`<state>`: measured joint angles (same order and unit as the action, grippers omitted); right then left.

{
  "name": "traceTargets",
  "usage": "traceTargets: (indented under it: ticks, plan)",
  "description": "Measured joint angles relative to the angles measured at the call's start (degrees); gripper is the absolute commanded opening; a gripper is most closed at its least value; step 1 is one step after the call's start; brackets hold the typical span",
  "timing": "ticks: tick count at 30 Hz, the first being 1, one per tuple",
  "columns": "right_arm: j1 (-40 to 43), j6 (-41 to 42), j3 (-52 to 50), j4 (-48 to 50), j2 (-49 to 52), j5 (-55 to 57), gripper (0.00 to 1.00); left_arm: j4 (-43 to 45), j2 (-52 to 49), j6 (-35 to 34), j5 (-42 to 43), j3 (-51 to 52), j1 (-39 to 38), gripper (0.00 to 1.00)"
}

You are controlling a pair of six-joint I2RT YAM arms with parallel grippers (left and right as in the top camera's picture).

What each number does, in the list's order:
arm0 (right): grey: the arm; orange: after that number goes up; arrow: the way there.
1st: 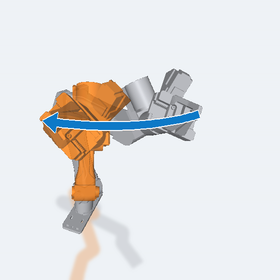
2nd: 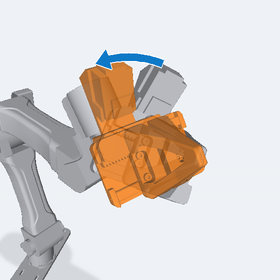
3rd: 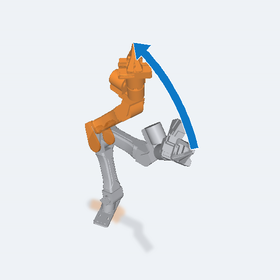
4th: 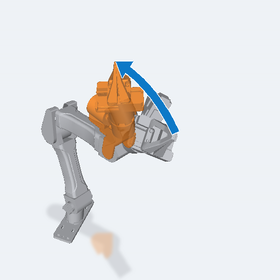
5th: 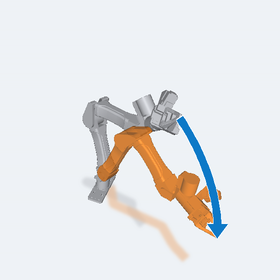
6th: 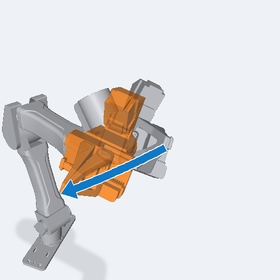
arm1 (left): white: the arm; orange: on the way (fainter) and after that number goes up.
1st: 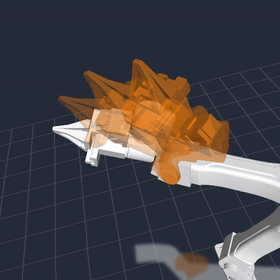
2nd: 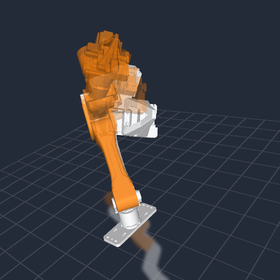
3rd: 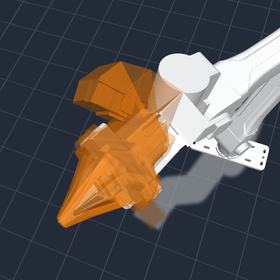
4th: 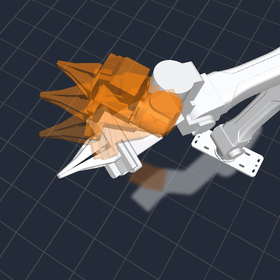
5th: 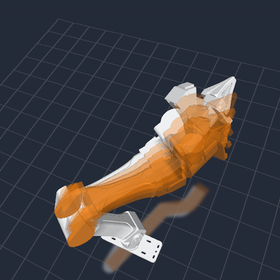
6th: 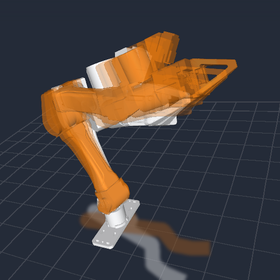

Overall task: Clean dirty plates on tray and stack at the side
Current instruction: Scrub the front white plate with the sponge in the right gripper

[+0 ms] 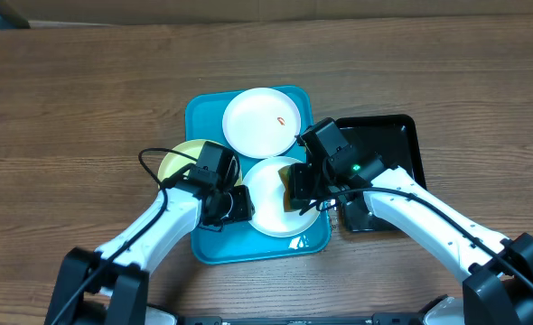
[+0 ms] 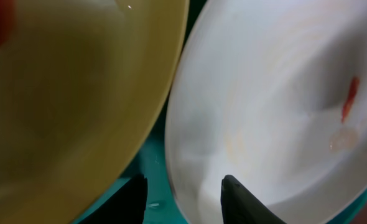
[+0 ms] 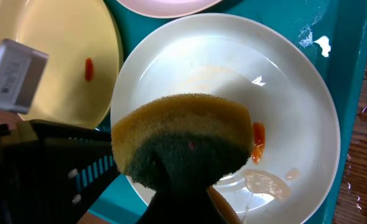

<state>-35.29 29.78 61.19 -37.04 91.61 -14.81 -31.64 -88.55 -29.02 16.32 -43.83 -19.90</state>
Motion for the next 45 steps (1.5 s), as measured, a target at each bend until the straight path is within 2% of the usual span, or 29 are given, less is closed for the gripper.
traceTargets:
  ticks: [2, 5, 6, 20, 27, 33, 45]
  plan:
    - [-0.1, 0.1, 0.0, 0.1, 0.0, 0.0, 0.04, 0.7, -1.4, -0.2, -0.3, 0.0, 0.0, 0.30]
    - [-0.4, 0.2, 0.0, 0.2, 0.0, 0.0, 0.04, 1.7, -2.0, -0.8, -0.5, 0.1, 0.0, 0.08]
    - [-0.7, 0.4, 0.0, 0.4, 0.0, 0.0, 0.04, 2.0, -2.0, -0.7, -0.6, 0.1, 0.0, 0.04]
    - [-3.5, 4.7, 0.0, 2.8, 8.1, 2.2, 0.04, 1.3, -2.0, -1.1, -1.3, 0.1, 0.0, 0.04]
    - [-4.3, 7.8, 0.0, 4.1, 9.0, 2.1, 0.04, 1.2, -2.0, -2.9, -1.4, 0.1, 0.0, 0.04]
    - [-5.7, 11.5, 0.3, 5.0, 14.3, 2.1, 0.04, 0.3, -2.0, -5.4, -1.8, 0.1, 0.0, 0.04]
    - [-5.3, 18.3, 4.2, -3.6, 15.9, 5.4, 0.04, -1.2, -2.0, -8.8, -2.0, 0.0, -0.4, 0.04]
